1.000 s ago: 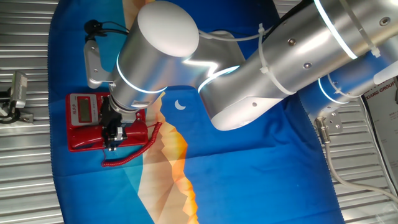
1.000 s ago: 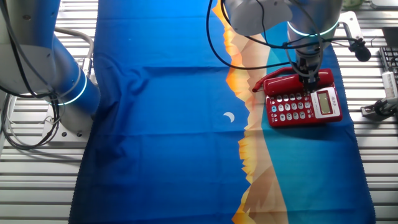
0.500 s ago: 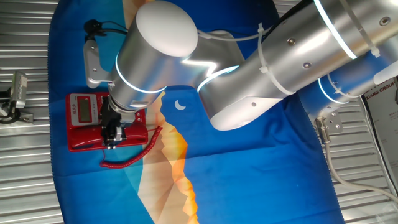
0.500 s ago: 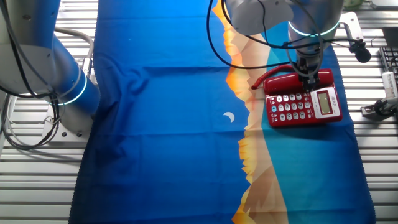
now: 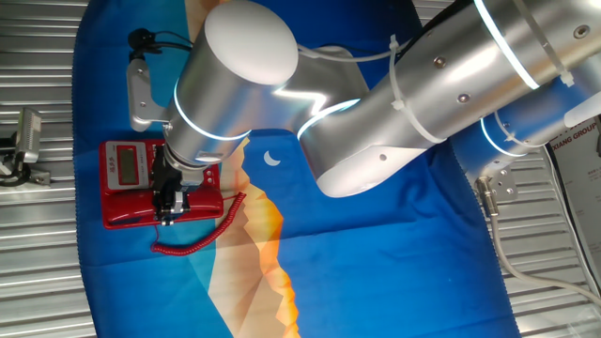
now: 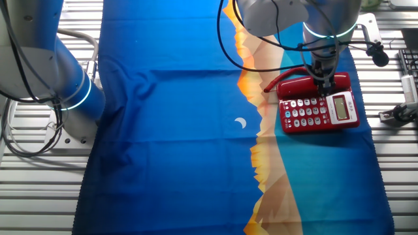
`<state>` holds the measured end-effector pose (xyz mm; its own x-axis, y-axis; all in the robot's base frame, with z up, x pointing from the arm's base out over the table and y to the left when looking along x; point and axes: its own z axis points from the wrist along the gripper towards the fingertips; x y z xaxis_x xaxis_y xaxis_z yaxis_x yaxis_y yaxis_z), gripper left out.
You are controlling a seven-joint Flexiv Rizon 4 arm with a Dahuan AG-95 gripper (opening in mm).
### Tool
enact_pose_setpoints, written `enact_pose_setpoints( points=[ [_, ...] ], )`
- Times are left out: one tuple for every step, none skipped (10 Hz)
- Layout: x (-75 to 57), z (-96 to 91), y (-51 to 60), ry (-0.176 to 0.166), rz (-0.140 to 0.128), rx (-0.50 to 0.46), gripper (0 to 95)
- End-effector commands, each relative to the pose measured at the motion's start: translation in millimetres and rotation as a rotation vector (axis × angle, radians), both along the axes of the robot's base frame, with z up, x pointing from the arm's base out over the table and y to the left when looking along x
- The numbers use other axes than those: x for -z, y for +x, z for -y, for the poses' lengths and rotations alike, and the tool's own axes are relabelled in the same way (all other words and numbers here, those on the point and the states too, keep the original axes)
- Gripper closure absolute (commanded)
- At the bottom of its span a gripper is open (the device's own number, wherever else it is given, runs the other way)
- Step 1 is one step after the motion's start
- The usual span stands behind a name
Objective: Place the handset of the telephone on the corresponding phone cradle
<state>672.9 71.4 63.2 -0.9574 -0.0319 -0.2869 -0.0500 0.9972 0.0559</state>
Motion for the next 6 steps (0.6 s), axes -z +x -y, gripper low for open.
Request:
enact_pose_setpoints(
  points=[
    [-0.1, 0.9, -0.3, -0.002, 0.001, 0.017, 95.0],
    [-0.1, 0.9, -0.3, 0.004, 0.003, 0.026, 95.0],
    [-0.1, 0.9, -0.3, 0.005, 0.003, 0.031, 95.0],
    [-0.1, 0.9, -0.3, 0.006, 0.003, 0.034, 95.0],
    [-0.1, 0.9, -0.3, 0.007, 0.005, 0.036, 95.0],
    [-0.1, 0.9, -0.3, 0.008, 0.006, 0.038, 95.0]
  ],
)
